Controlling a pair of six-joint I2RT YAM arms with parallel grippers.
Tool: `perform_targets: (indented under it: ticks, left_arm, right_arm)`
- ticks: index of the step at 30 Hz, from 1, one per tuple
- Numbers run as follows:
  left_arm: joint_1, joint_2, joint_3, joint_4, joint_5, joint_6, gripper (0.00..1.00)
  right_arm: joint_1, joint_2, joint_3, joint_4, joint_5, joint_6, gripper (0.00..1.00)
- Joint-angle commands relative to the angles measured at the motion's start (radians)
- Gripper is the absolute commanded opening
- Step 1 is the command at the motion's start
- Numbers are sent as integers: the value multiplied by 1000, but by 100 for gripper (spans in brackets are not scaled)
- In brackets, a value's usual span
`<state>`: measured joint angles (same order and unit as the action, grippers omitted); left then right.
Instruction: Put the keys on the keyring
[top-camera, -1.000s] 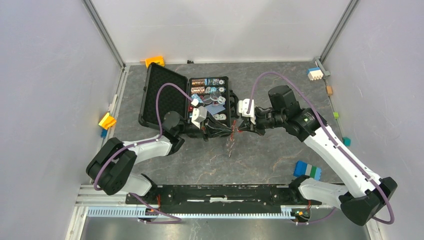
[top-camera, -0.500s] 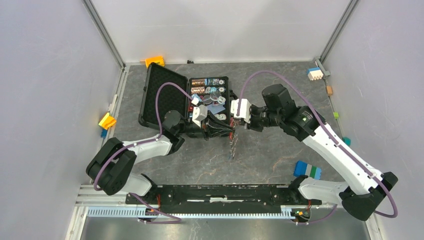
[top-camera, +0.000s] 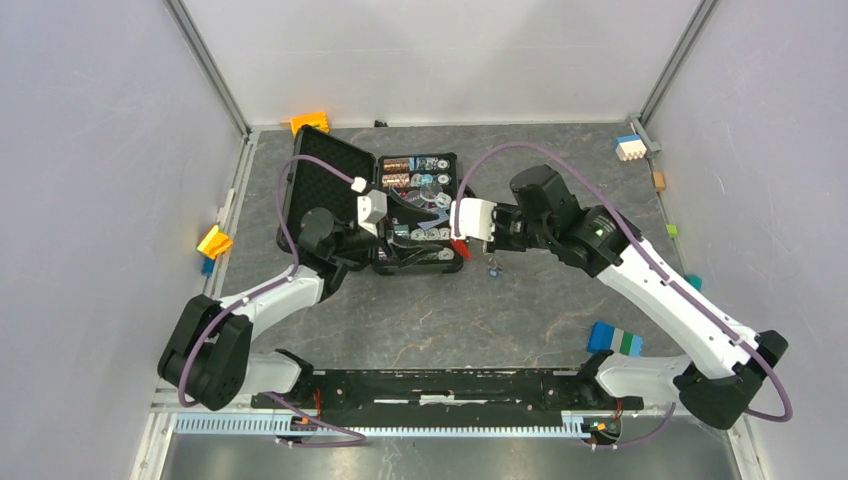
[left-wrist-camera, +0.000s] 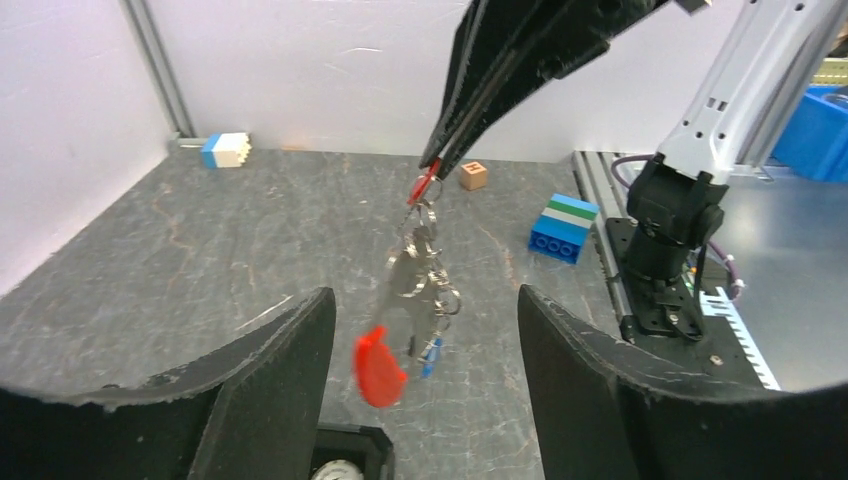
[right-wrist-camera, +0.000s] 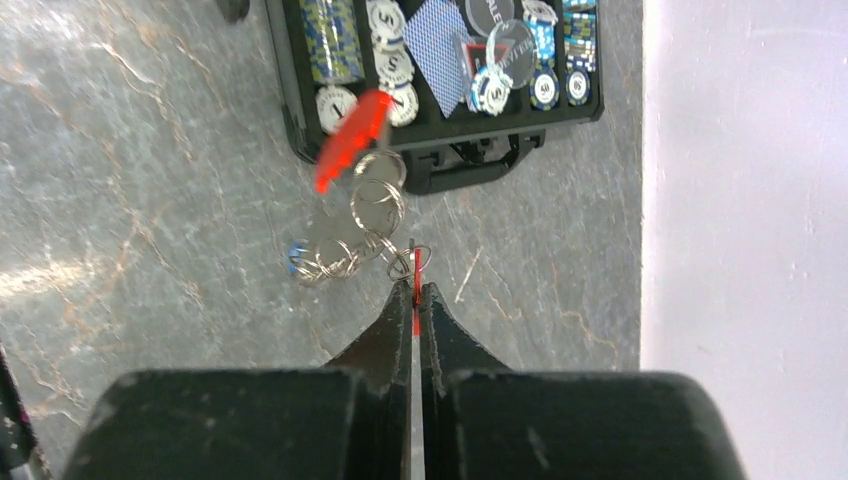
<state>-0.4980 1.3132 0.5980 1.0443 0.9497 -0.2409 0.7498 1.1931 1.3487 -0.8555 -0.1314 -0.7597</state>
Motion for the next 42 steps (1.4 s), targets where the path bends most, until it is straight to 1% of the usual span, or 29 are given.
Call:
perform_targets:
  ticks: [1, 4, 6, 10, 12, 15, 17, 21, 27, 31, 38, 42]
  left_arm:
    - [48, -36, 58, -58, 29, 51, 75]
    - [66, -37, 69, -78, 29, 51, 77]
    - [70, -35, 69, -87, 29, 58, 78]
    - [71, -32, 73, -99, 40, 66, 78]
    - [71, -33, 74, -105, 49, 70, 79]
    - [71, -39, 73, -116, 54, 77, 79]
    - [71, -43, 72, -127, 55, 84, 79]
    - [71, -48, 73, -147, 62, 98, 80]
    - [71, -55, 69, -155, 70, 104, 80]
    - [71, -60, 72, -159, 77, 103, 80]
    - [70, -52, 76, -158, 84, 102, 80]
    - [71, -50, 82, -149, 87, 94, 80]
  right_arm:
    - [30, 26, 55, -8, 145, -66, 0]
    - [33, 26, 35, -8, 218, -87, 0]
    - [33, 10, -11, 5, 282, -113, 0]
    - [18, -35, -171, 49, 394, -170, 0]
    - [-20, -38, -243, 63, 405, -194, 0]
    - [-106, -22, -337, 92, 373, -237, 0]
    - [-167, -5, -388, 116, 364, -263, 0]
    - [-240, 48, -468, 160, 382, -315, 0]
    - [-350, 177, -508, 205, 411, -368, 0]
    - [-395, 211, -530, 219, 453, -379, 0]
    - [-405, 218, -610, 219, 522, -351, 0]
    - [-406, 233, -668, 255, 563, -341, 0]
